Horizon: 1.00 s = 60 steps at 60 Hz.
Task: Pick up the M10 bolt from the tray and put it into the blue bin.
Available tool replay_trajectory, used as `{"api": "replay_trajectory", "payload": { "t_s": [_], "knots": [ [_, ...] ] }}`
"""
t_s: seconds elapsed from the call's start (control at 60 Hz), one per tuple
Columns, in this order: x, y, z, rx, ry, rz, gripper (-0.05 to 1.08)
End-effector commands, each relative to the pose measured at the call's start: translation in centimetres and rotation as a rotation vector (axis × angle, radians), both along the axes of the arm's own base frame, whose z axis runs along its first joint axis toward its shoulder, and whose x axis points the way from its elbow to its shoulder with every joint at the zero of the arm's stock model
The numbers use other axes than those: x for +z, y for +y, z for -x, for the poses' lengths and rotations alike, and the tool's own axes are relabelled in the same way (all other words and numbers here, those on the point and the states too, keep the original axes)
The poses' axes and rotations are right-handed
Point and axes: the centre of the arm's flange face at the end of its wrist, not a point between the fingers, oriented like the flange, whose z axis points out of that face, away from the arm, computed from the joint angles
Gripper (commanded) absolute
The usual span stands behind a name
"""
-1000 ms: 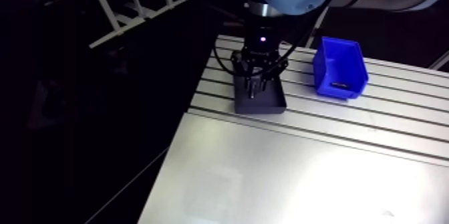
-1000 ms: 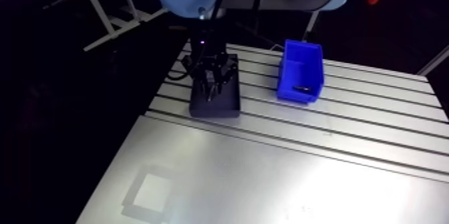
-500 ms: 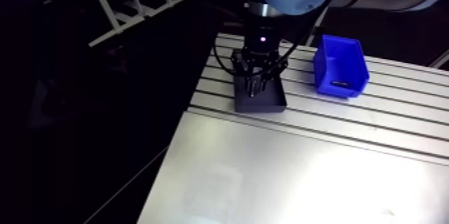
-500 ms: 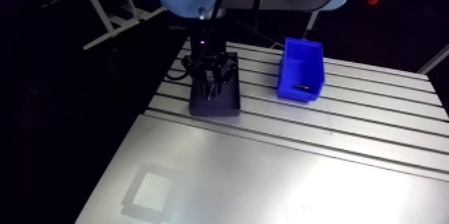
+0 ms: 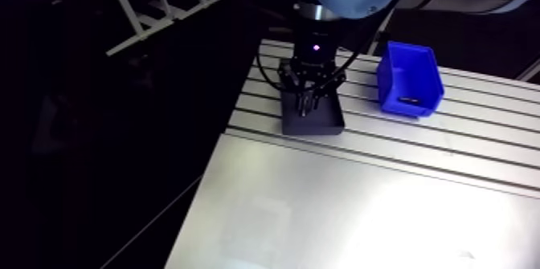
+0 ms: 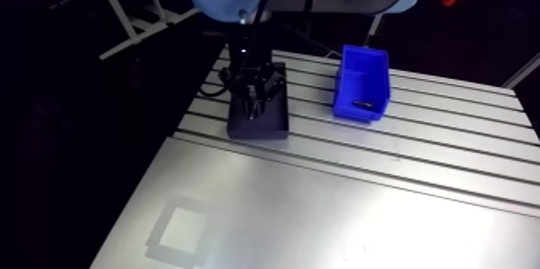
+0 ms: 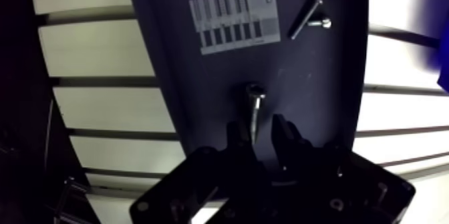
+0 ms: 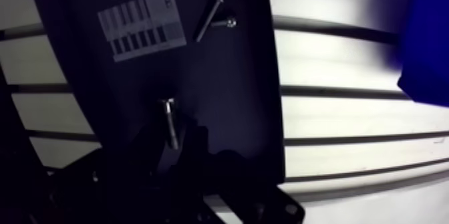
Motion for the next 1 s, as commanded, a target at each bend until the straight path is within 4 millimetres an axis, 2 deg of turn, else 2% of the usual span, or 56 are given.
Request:
{"api": "replay_trajectory", "payload": {
  "t_s": [0.017,1.0],
  "knots": [
    [-0.02,-0.07,-0.04,0.001,-0.001,0.000,0.68],
    [-0.22,-0.14,-0.13,0.003,0.007,0.002,0.72]
  ]
}}
